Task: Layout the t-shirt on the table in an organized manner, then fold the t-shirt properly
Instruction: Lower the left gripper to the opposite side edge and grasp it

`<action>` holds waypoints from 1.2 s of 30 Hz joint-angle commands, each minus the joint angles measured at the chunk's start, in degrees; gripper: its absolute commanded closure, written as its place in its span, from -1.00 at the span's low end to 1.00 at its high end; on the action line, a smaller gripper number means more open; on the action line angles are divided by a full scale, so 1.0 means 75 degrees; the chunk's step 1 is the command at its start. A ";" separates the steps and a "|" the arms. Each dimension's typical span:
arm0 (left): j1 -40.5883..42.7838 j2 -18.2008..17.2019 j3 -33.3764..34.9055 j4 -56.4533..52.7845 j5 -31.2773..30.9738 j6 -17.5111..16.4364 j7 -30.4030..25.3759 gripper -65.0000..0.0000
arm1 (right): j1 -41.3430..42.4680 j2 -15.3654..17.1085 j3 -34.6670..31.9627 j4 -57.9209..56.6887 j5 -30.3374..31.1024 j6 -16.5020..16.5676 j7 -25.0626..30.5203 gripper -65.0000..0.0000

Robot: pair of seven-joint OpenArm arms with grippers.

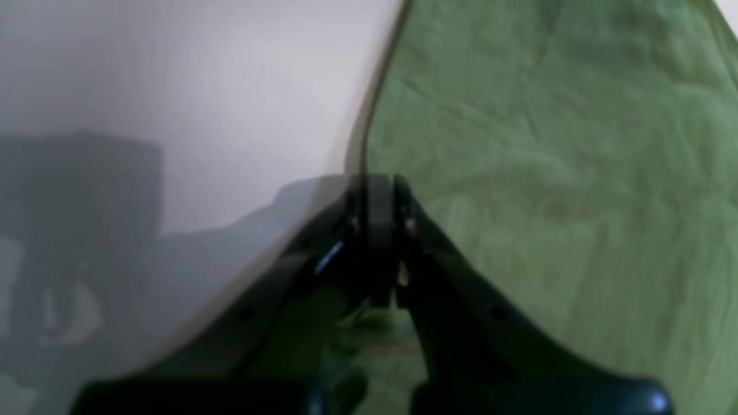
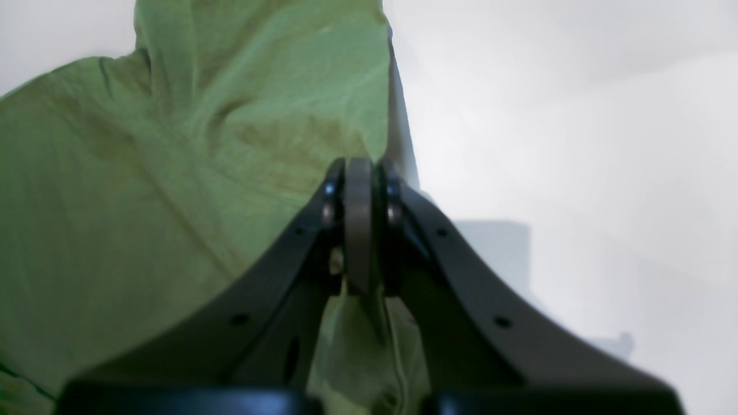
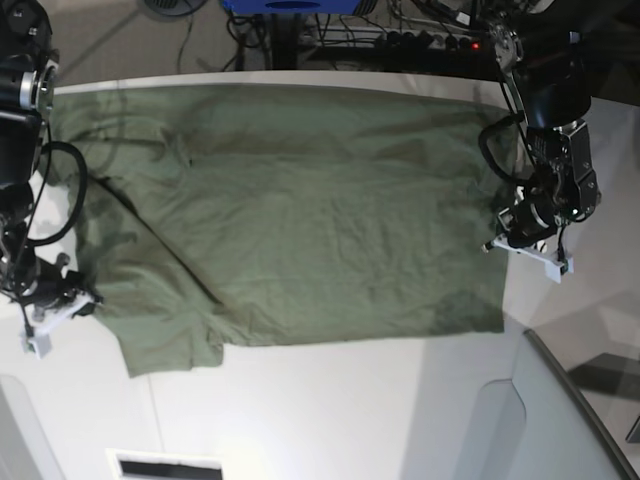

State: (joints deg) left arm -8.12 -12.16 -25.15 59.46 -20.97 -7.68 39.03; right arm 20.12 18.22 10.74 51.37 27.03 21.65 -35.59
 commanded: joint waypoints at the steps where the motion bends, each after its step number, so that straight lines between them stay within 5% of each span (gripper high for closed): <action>1: -0.0002 -0.0095 -0.0029 0.0494 0.0001 -0.0025 -0.0110 1.00 | 0.0207 0.0144 0.0027 0.0130 0.0118 0.0038 0.0157 1.00; 7: 0.0737 -0.0119 0.0674 0.1889 -0.0011 0.0010 -0.0099 1.00 | 0.0207 0.0132 0.0015 0.0130 0.0118 0.0038 0.0157 1.00; 23: 0.2952 -0.0095 0.0780 0.4901 0.0001 0.0022 -0.0087 1.00 | 0.0207 0.0120 0.0015 0.0119 0.0118 0.0038 0.0145 1.00; 36: 0.3351 -0.0072 0.0698 0.5464 0.0001 0.0022 0.1050 0.89 | 0.0207 0.0120 0.0015 0.0083 0.0118 0.0038 0.0145 1.00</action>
State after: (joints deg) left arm 17.41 -12.08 -19.53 99.26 -20.97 -7.49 47.92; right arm 20.12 18.11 10.63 51.27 27.05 21.65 -35.62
